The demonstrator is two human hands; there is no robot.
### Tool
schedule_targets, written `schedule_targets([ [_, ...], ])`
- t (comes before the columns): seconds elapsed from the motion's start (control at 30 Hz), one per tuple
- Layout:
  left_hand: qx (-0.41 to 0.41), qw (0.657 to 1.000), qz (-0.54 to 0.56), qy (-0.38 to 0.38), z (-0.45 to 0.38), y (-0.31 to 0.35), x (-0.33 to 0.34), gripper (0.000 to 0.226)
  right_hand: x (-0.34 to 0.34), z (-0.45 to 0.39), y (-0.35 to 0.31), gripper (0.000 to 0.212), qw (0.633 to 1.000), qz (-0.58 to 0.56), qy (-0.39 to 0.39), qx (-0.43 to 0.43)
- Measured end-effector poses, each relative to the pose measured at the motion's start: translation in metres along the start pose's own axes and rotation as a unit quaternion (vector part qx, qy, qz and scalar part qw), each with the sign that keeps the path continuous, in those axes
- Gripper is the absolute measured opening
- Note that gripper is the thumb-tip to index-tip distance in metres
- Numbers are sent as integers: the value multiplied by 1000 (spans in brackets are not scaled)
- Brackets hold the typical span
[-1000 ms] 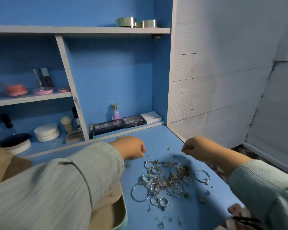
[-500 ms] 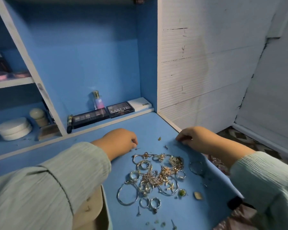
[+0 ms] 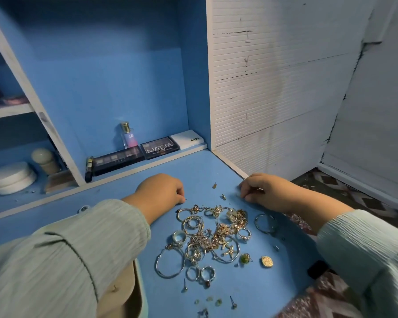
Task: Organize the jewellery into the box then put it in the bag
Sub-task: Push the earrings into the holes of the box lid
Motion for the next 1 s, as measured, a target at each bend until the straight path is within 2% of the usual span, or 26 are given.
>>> schedule_targets([
  [0.13, 1, 1000, -18, 8, 0, 2, 0, 14, 2, 0, -2, 15, 1000, 4, -20, -4],
  [0.53, 22, 999, -44, 12, 0, 0, 0, 15, 6, 0, -7, 4, 999, 37, -11, -5],
  [0.8, 20, 999, -36, 9, 2, -1, 1, 13, 9, -1, -14, 12, 995, 95, -25, 21],
  [0.87, 19, 999, -29, 1, 3, -1, -1, 13, 8, -2, -16, 17, 995, 95, -17, 34],
  [1.0, 17, 1000, -16, -21, 10, -4, -10, 13, 6, -1, -26, 13, 996, 75, 4, 47],
])
Point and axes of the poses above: each hand's wrist, its own z-axis away from the middle knuckle, its own x-axis out of the palm, y = z × x, the point moved 2 cm from there along -z, towards the middle knuckle, and after that the axes turned 14 degrees about -z, right-handed, at the moved point
